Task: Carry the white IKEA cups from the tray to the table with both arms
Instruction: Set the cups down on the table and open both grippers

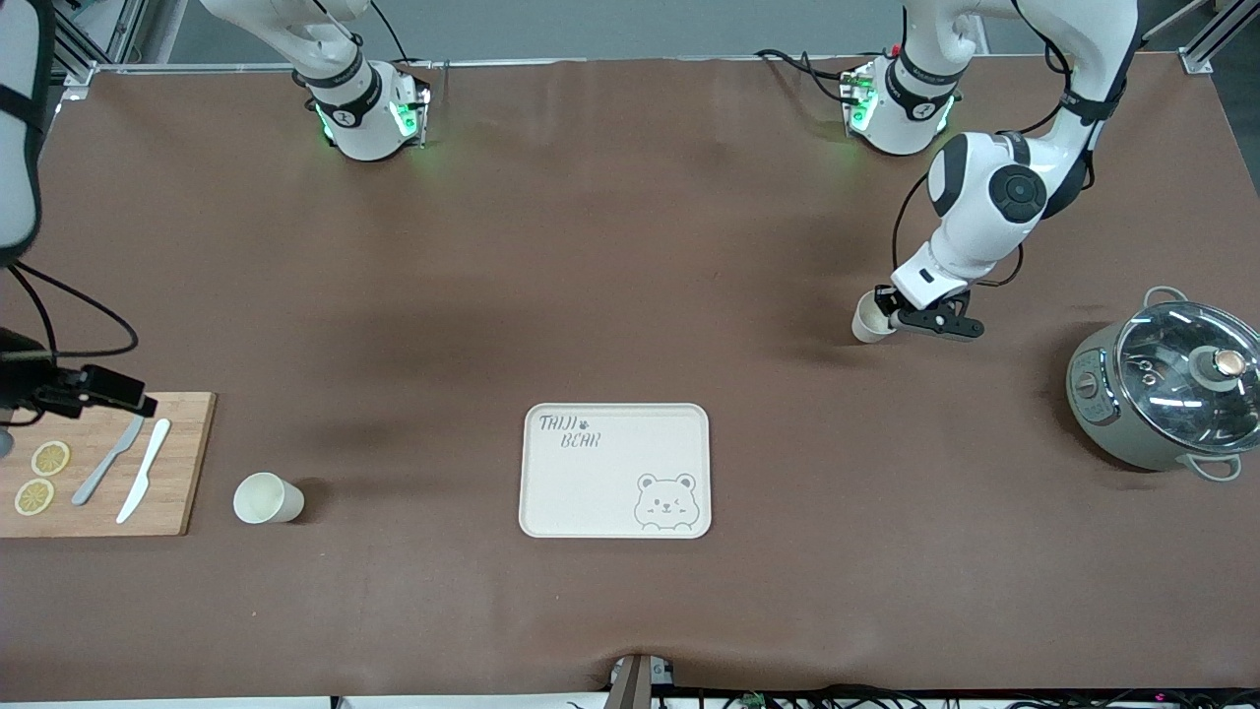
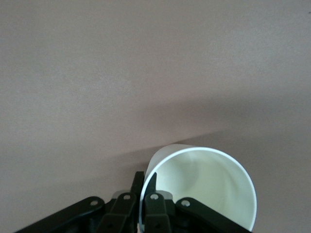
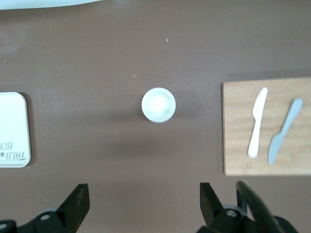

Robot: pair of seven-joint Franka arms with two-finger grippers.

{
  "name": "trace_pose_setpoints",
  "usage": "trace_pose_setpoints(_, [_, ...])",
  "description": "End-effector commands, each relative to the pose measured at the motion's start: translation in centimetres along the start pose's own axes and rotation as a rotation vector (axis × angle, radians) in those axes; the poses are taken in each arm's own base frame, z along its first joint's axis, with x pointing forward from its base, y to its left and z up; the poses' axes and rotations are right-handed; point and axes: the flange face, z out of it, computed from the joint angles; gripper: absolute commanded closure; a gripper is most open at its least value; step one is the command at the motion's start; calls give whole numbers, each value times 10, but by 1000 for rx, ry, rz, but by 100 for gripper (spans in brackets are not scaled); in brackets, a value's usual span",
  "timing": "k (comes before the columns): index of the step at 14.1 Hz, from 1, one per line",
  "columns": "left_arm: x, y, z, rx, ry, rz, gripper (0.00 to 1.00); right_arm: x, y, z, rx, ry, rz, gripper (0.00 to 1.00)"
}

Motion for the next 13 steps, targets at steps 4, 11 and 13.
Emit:
trace_pose_setpoints(4, [8,2,6,-13,8,21,49,-50,-27,-71,-68,-5,50,0])
trace_pose_setpoints(11, [10,-5,-12,-17,21,26,0,-105,-26,-73,-61,23,60,0])
trace_pose_setpoints(13, [7,-5,-24,-26,-12,52,0,-105,-26,-66,-61,14,60,0])
